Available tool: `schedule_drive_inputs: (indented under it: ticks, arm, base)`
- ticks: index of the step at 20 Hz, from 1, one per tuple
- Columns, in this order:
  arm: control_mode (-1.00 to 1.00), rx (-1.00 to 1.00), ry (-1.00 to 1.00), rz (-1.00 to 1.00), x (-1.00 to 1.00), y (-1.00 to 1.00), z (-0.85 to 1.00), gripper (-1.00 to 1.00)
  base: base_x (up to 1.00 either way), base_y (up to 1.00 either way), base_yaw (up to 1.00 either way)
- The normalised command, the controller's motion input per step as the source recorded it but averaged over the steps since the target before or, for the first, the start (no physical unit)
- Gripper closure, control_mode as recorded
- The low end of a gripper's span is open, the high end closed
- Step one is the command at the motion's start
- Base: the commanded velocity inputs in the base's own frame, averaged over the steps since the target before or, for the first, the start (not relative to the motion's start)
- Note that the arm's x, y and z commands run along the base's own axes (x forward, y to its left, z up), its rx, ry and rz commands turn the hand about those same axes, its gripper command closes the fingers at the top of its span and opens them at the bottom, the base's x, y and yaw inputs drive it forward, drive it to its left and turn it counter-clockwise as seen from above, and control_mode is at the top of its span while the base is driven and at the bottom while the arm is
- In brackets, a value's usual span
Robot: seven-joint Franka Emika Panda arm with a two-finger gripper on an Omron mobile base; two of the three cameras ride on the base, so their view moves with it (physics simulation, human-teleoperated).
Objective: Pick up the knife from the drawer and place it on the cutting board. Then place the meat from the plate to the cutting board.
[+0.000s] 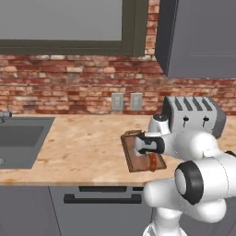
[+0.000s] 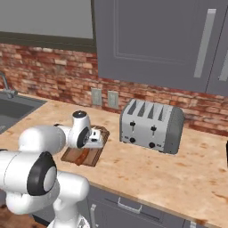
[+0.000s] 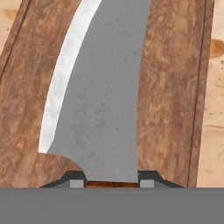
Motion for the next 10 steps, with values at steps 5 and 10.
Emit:
schedule_drive_inputs:
  ticks: [5,10]
  arm:
    - [-1.0,0.0,0.06,0.11,0.69,-0.16,-0.17,1.0]
    - [-1.0,0.0,0.08,0.09,0.41,-0.03,-0.18,1.0]
  base:
    - [0.0,0.0,0.0]
    - [0.0,0.0,0.0]
